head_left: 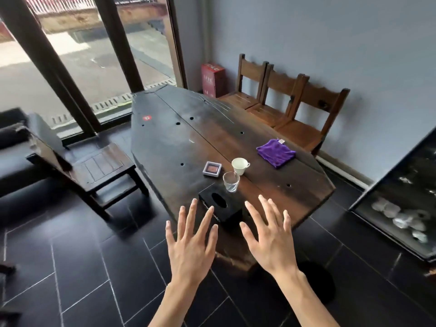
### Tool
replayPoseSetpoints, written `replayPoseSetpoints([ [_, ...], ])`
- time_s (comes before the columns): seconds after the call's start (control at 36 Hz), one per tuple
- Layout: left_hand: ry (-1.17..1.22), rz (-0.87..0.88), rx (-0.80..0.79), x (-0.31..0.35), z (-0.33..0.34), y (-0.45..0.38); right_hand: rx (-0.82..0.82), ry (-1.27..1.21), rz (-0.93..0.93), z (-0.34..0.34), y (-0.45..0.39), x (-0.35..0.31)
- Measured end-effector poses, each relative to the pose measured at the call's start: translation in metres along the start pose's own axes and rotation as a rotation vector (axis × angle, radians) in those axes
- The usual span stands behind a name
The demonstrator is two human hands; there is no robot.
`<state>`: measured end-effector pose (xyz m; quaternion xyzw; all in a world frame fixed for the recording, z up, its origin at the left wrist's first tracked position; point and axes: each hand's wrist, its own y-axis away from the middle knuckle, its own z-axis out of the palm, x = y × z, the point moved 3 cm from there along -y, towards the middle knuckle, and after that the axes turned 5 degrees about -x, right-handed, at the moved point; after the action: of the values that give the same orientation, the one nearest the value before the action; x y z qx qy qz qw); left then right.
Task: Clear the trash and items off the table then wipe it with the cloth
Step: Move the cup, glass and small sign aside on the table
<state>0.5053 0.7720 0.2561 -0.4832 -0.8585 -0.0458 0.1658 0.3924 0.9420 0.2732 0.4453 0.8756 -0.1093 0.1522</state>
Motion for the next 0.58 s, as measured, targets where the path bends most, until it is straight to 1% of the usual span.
replayPoseSetpoints([
  [0.14, 0.005, -0.018, 0.014, -0.063, -0.025, -0.008, 0.004, -0.022, -0.026, 0.023, -0.021, -0.062],
  [0.31, 0.027, -0.068, 0.021, -0.115, -0.038, -0.018, -0.013, 0.001, -0.050, 0.042, -0.043, -0.112],
  [0.44, 0.035, -0.083, 0.031, -0.140, -0.042, -0.037, -0.019, 0.006, -0.057, 0.050, -0.069, -0.136],
  [0.58, 0.043, -0.073, 0.051, -0.154, -0.043, -0.073, 0.008, 0.032, -0.030, 0.058, -0.103, -0.144],
])
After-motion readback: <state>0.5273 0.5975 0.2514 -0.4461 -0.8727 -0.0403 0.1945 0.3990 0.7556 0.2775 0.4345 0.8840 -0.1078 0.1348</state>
